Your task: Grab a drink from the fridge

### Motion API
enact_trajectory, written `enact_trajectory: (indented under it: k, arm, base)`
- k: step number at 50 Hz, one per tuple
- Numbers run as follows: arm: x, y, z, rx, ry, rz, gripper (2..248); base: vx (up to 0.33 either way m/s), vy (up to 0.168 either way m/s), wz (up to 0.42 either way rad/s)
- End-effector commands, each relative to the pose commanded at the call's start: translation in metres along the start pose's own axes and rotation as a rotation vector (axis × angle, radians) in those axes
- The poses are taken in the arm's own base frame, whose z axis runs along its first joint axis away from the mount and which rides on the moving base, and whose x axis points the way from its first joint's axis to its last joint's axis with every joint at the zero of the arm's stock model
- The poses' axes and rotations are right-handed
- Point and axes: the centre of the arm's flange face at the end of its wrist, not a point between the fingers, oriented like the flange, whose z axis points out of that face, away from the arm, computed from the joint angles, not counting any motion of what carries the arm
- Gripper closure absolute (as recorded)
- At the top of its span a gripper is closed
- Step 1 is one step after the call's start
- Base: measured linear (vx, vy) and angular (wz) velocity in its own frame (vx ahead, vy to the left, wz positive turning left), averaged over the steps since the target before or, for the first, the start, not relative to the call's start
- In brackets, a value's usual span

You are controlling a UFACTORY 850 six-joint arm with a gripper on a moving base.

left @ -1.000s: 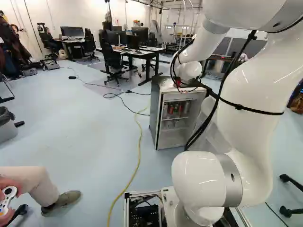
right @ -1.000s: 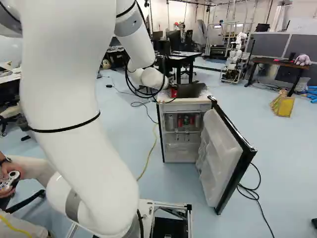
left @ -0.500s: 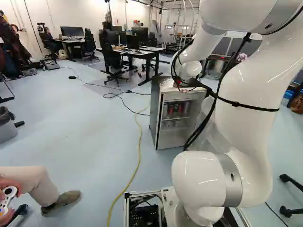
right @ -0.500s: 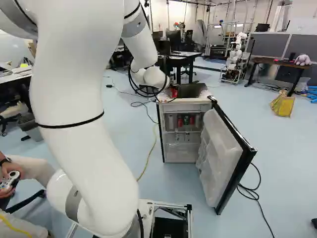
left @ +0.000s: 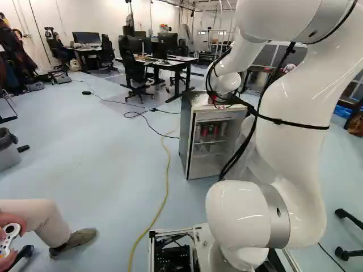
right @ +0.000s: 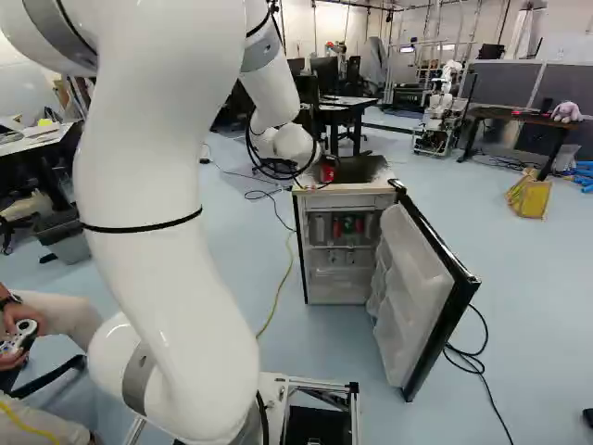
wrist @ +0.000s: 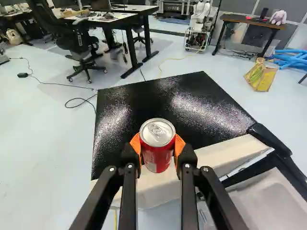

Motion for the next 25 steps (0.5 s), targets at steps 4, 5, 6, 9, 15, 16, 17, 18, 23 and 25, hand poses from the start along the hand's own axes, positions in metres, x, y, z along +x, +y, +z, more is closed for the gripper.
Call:
enact_trajectory:
  k: [4,5,6,9,15,16,17,18,23,25]
  arm:
    - [0.001,0.001,0.003,-0.001,0.001,0.001,162]
    - [0.002,0.001,0.004,-0.002,0.002,0.001,162]
    - [0.002,0.001,0.004,-0.002,0.002,0.001,162]
    - [0.003,0.002,0.006,-0.003,0.003,0.002,162]
    - [0.005,0.003,0.011,-0.005,0.005,0.003,162]
    - [0.005,0.003,0.011,-0.005,0.005,0.003,162]
    - [0.005,0.003,0.012,-0.005,0.006,0.003,162]
    - [0.006,0.003,0.013,-0.005,0.006,0.003,162]
    - [0.007,0.004,0.016,-0.007,0.008,0.004,162]
    - [0.008,0.005,0.018,-0.007,0.009,0.004,162]
  base:
    - [0.0,0.0,0.0]
    - [0.0,0.0,0.0]
    - [0.0,0.0,0.0]
    - [0.0,0.0,0.0]
    - [0.0,0.0,0.0]
    - [0.0,0.0,0.0]
    - [0.0,0.0,0.0]
    - [0.0,0.0,0.0]
    - [0.0,0.0,0.0]
    - [0.0,0.0,0.0]
